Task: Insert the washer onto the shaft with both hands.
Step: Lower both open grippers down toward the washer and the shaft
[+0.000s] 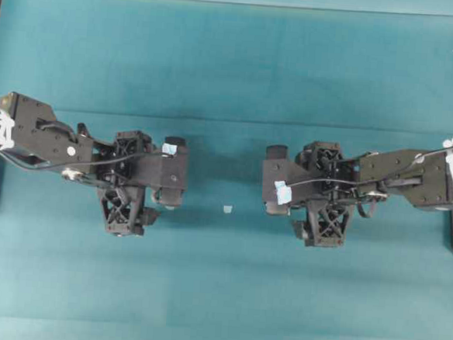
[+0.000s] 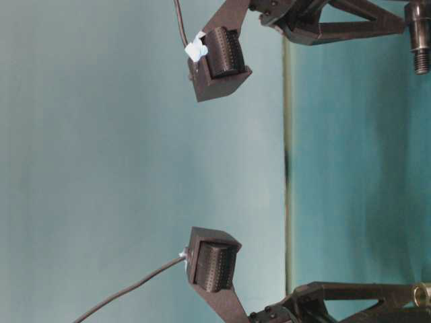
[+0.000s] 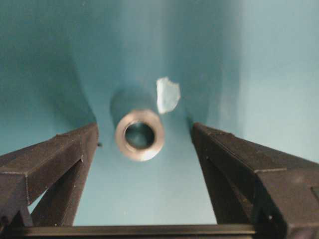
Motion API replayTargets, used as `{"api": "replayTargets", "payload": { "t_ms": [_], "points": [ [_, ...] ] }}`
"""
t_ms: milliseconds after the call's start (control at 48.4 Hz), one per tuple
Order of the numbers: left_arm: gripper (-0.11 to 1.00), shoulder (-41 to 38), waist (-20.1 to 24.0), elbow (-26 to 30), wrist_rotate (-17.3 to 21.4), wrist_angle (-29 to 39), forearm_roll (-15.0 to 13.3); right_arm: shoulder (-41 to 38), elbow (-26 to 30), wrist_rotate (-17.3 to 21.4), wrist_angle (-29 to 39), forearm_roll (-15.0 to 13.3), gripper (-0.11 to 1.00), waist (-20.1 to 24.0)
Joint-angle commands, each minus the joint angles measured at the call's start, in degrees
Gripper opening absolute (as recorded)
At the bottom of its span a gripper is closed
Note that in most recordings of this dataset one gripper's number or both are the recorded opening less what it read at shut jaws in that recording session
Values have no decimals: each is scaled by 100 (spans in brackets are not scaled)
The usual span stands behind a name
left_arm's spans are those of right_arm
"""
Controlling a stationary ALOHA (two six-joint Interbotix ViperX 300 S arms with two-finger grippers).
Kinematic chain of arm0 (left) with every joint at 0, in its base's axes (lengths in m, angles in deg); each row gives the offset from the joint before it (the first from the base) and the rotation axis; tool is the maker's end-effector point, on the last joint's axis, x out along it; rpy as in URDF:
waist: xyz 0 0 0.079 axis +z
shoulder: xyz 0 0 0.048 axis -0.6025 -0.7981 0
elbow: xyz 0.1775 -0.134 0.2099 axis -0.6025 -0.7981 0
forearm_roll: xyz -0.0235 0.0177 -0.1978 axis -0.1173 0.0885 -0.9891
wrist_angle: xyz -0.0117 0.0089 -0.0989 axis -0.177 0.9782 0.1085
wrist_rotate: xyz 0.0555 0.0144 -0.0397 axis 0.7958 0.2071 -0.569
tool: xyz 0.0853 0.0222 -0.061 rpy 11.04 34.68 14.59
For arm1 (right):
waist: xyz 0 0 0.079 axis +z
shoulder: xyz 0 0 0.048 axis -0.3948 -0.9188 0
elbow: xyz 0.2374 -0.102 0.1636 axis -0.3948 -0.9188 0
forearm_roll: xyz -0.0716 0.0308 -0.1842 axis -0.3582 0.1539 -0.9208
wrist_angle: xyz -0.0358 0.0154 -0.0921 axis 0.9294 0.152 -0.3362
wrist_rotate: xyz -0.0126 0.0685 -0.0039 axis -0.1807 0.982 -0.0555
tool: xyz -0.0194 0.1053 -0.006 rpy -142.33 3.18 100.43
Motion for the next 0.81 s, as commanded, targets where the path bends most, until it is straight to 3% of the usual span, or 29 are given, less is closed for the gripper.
{"api": "replayTargets", "payload": {
  "t_ms": [0, 785],
  "points": [
    [90, 97, 9, 44, 9, 35, 9, 62, 105, 44, 44, 9, 90, -26],
    [90, 88, 9, 62, 9, 53, 9, 105, 141, 35, 237, 35, 90, -53]
  ]
}}
